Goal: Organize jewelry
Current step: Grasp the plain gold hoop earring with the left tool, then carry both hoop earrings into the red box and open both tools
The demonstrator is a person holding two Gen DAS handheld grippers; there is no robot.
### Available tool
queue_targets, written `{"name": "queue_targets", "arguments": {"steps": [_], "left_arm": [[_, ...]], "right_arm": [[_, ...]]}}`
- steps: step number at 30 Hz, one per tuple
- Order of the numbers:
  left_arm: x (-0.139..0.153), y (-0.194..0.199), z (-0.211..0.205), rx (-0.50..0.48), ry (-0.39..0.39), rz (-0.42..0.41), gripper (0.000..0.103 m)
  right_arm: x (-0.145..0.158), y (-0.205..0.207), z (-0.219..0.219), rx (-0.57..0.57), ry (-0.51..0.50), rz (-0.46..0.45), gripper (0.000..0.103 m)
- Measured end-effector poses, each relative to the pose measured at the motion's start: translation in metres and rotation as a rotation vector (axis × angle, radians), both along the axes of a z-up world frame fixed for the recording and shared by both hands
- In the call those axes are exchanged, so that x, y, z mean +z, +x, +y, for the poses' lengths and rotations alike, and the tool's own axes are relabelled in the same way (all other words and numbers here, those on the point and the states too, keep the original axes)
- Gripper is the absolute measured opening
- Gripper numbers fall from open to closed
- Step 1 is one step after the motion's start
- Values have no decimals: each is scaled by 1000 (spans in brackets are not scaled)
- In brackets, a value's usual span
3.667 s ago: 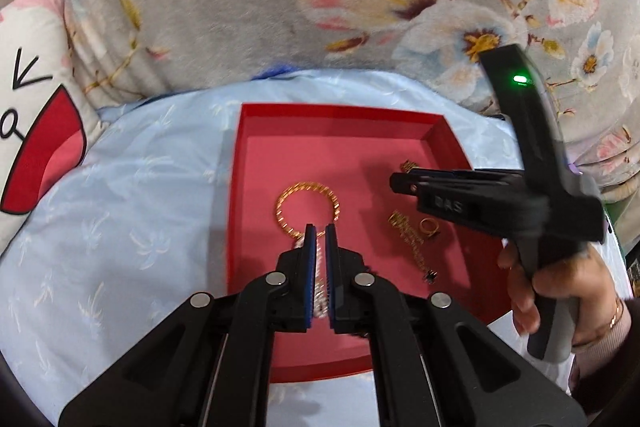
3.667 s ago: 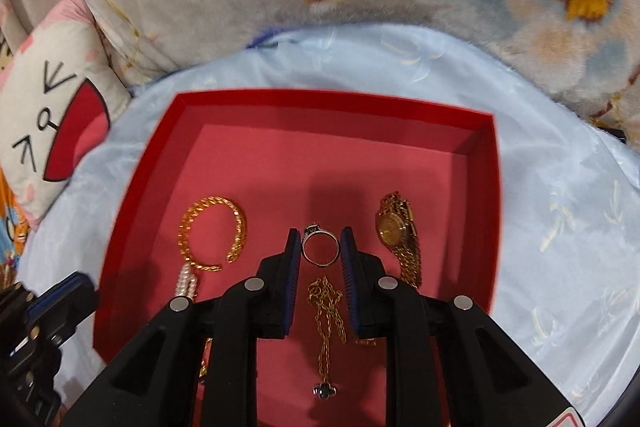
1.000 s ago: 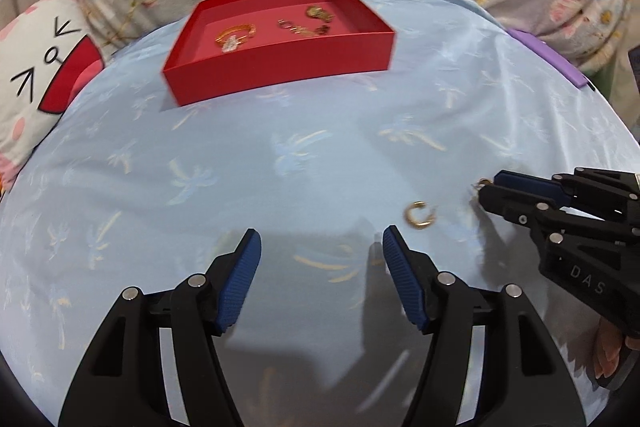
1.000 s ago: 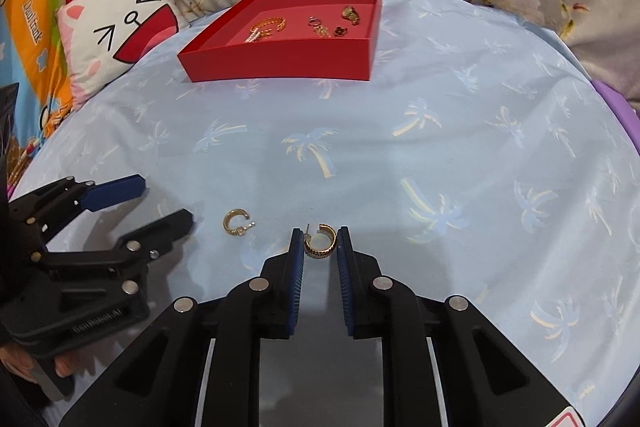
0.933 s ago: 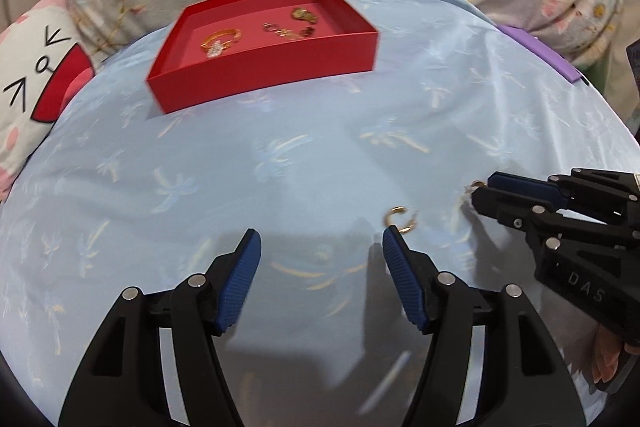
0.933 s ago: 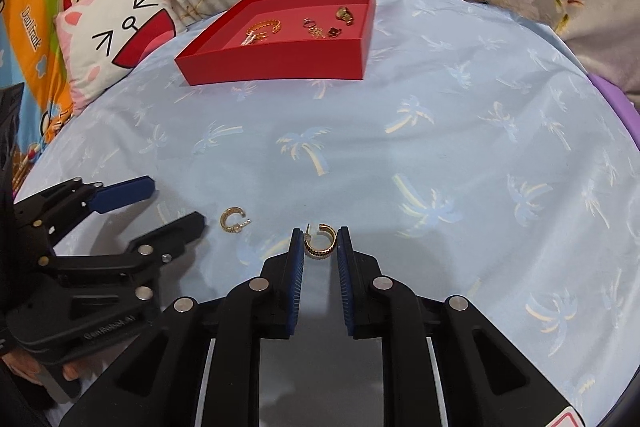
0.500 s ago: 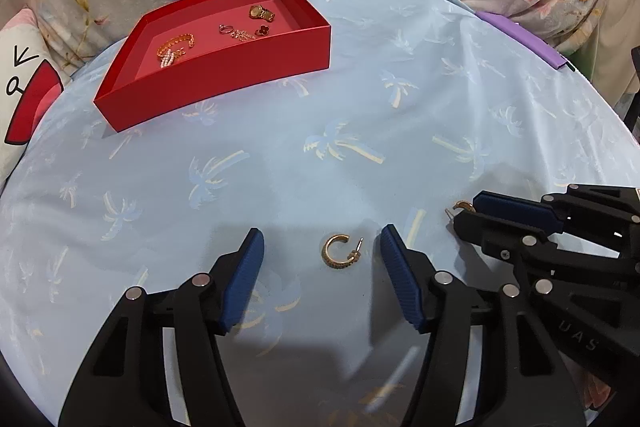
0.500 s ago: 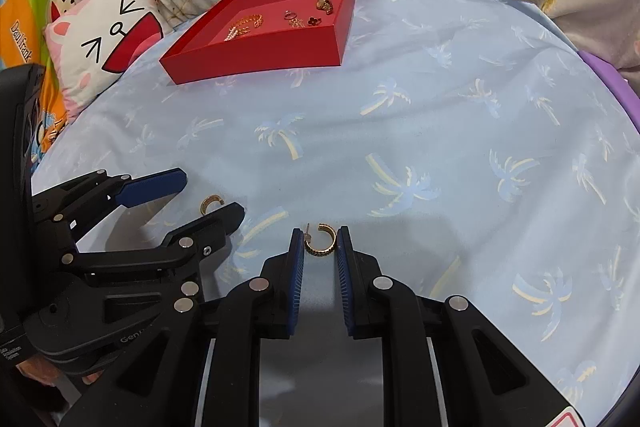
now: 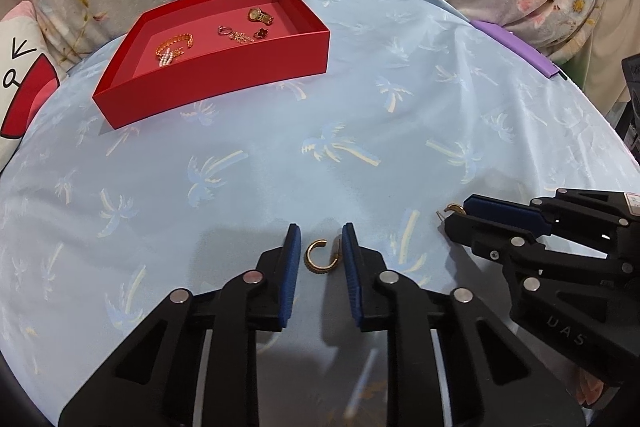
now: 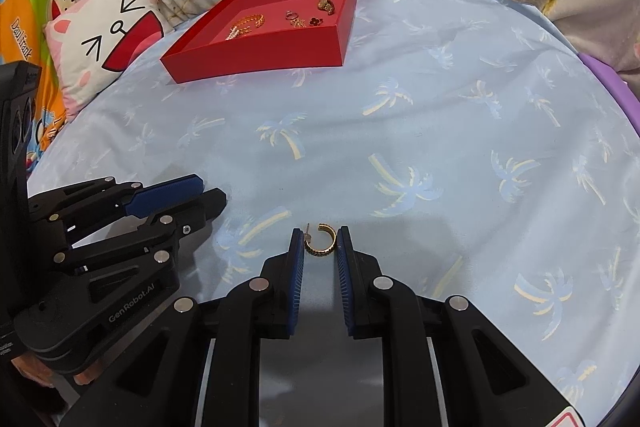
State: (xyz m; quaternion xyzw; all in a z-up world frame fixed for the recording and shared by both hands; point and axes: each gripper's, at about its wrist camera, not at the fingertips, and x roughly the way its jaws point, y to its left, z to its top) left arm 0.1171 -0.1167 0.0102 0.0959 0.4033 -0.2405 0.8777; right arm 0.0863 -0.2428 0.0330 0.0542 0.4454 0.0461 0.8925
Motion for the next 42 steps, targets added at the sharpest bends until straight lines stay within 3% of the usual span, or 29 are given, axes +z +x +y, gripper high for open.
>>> {"name": "queue_targets", "arguments": {"steps": [11, 31, 42], "left_arm": [[1, -2, 10, 16, -23, 8, 17], [9, 15, 60, 137, -72, 16, 17], [33, 32, 73, 163, -30, -43, 17]], "right_arm": [[0, 0, 0, 4, 6, -2, 15], [2, -1, 4, 23, 22, -17, 15], [27, 15, 11, 59, 6, -55, 15]]}}
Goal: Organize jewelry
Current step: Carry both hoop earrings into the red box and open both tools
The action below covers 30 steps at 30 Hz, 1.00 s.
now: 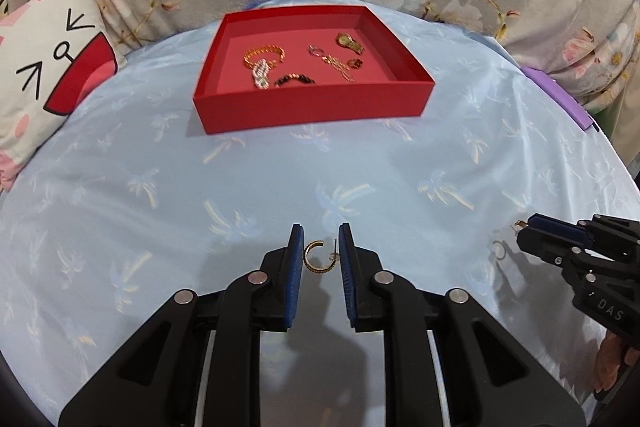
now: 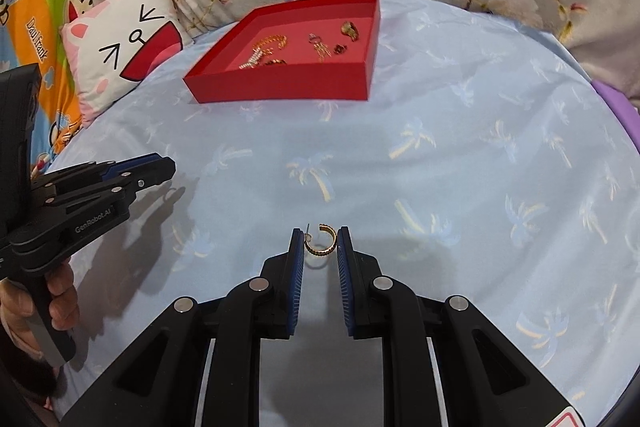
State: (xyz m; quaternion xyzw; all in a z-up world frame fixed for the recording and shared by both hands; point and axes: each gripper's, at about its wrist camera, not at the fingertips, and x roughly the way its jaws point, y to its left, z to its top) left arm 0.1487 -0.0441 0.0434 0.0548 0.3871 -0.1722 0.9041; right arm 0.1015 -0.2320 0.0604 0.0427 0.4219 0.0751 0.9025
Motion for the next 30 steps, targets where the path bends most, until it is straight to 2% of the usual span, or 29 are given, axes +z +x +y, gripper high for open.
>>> {"name": "queue_targets", "arguments": {"steps": [9, 15, 21, 30], "left_arm": [[27, 37, 7, 19, 35, -59, 17], [50, 73, 5, 26, 29, -117, 17], [64, 117, 0, 48, 3, -144, 17], [61, 188, -20, 78, -47, -105, 17]], "right_arm": [[44, 53, 25, 64, -12, -88, 15], [60, 98, 24, 44, 8, -108, 15], [67, 148, 16, -3, 4, -119, 15], [57, 228, 14, -43, 3, -106, 15]]}}
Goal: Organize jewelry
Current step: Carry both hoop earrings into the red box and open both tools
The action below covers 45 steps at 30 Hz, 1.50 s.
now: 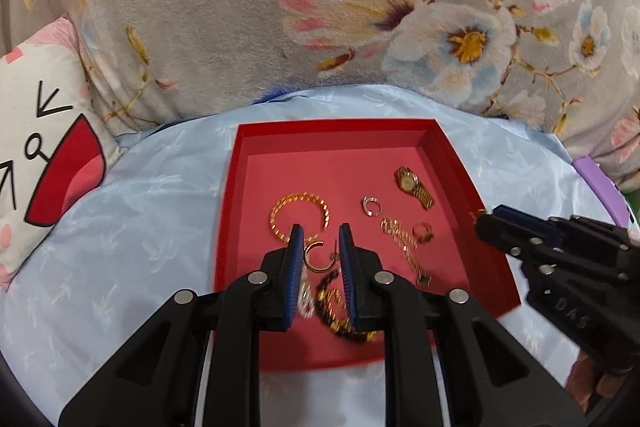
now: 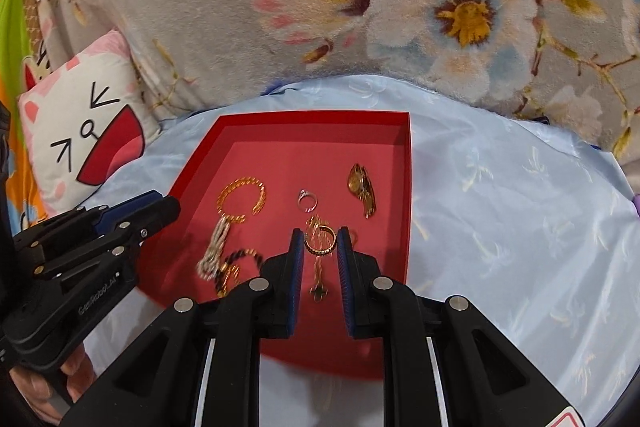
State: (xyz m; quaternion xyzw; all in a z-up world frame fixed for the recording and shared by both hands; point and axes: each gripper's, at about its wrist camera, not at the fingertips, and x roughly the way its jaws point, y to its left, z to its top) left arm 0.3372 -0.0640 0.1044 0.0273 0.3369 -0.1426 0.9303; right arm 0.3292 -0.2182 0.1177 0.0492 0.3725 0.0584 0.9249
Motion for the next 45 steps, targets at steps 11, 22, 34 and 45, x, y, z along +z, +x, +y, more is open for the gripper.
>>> {"name": "queue_targets", "arguments": {"steps": [11, 22, 34, 45], "left_arm": [[-32, 55, -26, 18, 27, 78, 17], [-40, 65, -34, 14, 50, 89, 17], [-46, 73, -32, 25, 45, 114, 18], [-46, 73, -25, 66, 46, 103, 28]], "right_arm": [[-34, 69, -7, -32, 24, 93, 15], [-46, 85, 1, -38, -1, 111, 15], [-49, 97, 3, -50, -36, 137, 16], [-46, 90, -1, -64, -15, 113, 19]]}}
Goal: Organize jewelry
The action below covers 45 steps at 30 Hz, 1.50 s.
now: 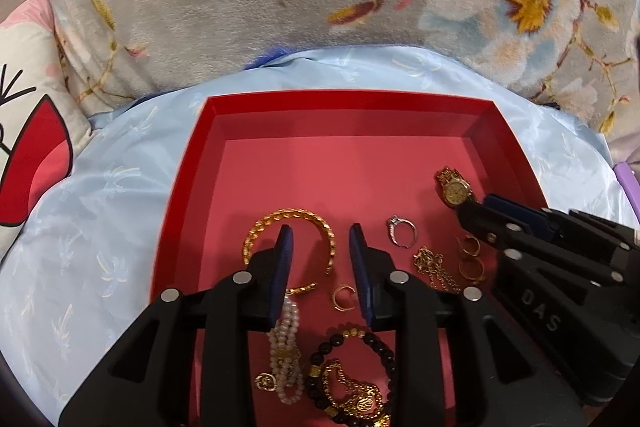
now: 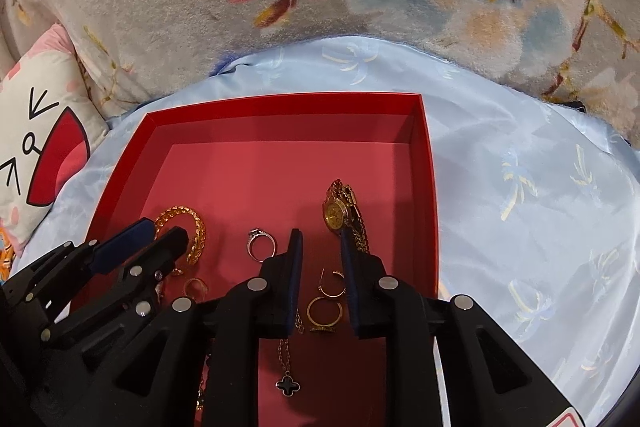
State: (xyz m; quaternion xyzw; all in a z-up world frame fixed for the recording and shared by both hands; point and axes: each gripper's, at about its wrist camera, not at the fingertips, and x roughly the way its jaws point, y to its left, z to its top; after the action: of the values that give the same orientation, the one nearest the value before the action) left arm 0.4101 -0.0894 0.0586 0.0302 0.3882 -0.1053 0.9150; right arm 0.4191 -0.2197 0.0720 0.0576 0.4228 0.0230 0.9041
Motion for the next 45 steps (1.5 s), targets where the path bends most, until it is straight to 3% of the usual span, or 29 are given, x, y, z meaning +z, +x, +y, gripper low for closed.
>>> {"name": "queue_targets", "arguments": {"steps": [11, 26, 30, 38, 41, 45], "left_arm": [[14, -22, 16, 35, 15, -46, 28], [23, -106, 16, 18, 43, -93, 38], [21, -124, 15, 19, 51, -96, 46], [14, -157, 13, 20, 86, -112, 50], [9, -164, 15, 41, 100, -118, 59], [0, -173, 23, 80, 113, -134, 70]], "right_arm": [[20, -54, -5, -10, 13, -82, 28], [26, -153, 4, -17, -1, -129, 41], [23, -172, 6, -26, -2, -131, 47], [15, -199, 10, -47, -25, -134, 51], [10, -206, 13, -55, -47, -141, 52], [0, -215, 17, -69, -73, -156, 61]]}}
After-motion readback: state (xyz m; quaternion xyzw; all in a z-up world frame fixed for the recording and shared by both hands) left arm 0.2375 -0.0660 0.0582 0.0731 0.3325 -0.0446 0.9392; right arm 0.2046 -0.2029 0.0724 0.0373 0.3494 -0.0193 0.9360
